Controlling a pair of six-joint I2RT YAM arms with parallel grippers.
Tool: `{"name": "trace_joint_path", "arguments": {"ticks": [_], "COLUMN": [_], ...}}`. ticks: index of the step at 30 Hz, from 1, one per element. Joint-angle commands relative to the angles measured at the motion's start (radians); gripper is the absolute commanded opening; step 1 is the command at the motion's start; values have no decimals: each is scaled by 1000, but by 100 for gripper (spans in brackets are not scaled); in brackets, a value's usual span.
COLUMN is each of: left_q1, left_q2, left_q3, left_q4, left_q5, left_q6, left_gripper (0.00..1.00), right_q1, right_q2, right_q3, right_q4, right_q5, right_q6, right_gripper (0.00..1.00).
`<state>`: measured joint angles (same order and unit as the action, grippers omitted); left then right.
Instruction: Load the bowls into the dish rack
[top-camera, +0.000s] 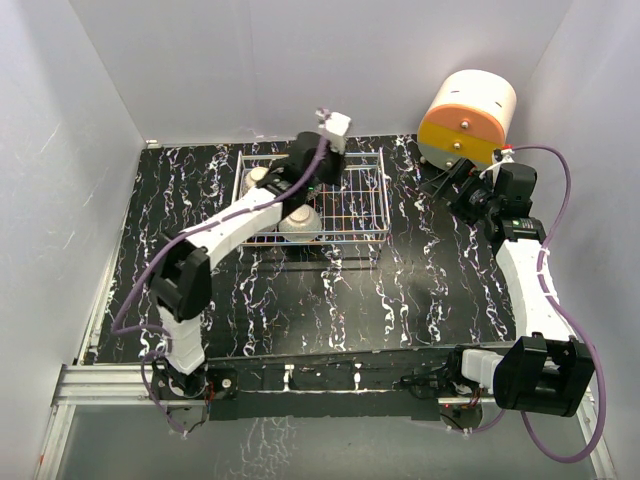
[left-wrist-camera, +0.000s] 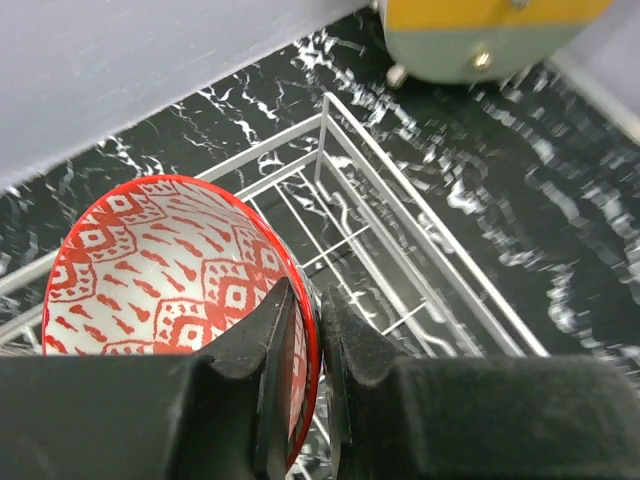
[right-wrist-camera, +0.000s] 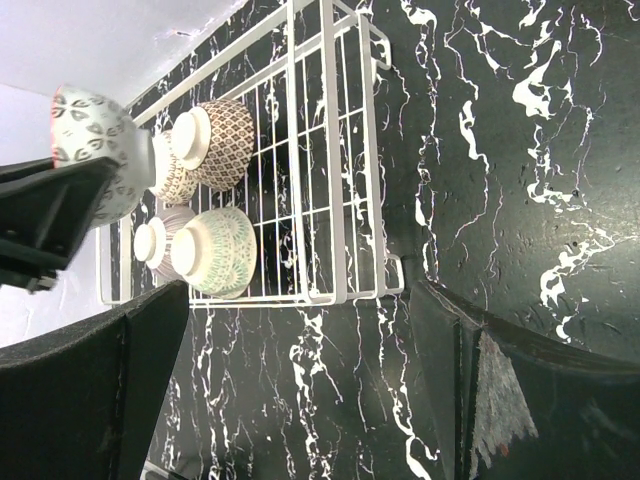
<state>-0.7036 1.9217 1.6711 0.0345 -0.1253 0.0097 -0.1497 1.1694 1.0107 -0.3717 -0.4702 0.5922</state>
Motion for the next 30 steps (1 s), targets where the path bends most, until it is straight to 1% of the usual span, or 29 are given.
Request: {"name": "trace_joint_path", "arguments": {"ticks": [1,3,6,13,16,18,23,26,30], "left_q1": [147,189,224,250,250,250,250,244,229], "left_q2": [-139,-151,-139,-80,-60,-26,132,196,221], "left_q3": [-175,-241,-291,-383,-404,-425,-438,-430,-407], "left_q4": [328,436,574,909,1056,1190,1502,1556,1524], "left_q5": [236,307,408,559,598,612,588,572,573], "left_q6": [-389,-506,-652,-973,-1108,-1244,-1529,-1595,-1592], "left_gripper": [0,0,0,0,0,0,0,0,0], "right_q1": [-8,-9,-11,-16,-17,-19,-21,-22,-24], "right_q2": [-27,-29,-32,-39,-40,-39,-42,-42,-41], "right_q3": [28,28,30,25,23,21,19,20,17], "right_q4": [23,19,14,8,8,10,7,5,7], "right_q5": [5,4,6,8,9,8,6,5,7], "right_q6": [9,6,1,-4,-6,-6,-8,-9,-9], "right_gripper": [96,96,96,96,96,96,96,96,96]}}
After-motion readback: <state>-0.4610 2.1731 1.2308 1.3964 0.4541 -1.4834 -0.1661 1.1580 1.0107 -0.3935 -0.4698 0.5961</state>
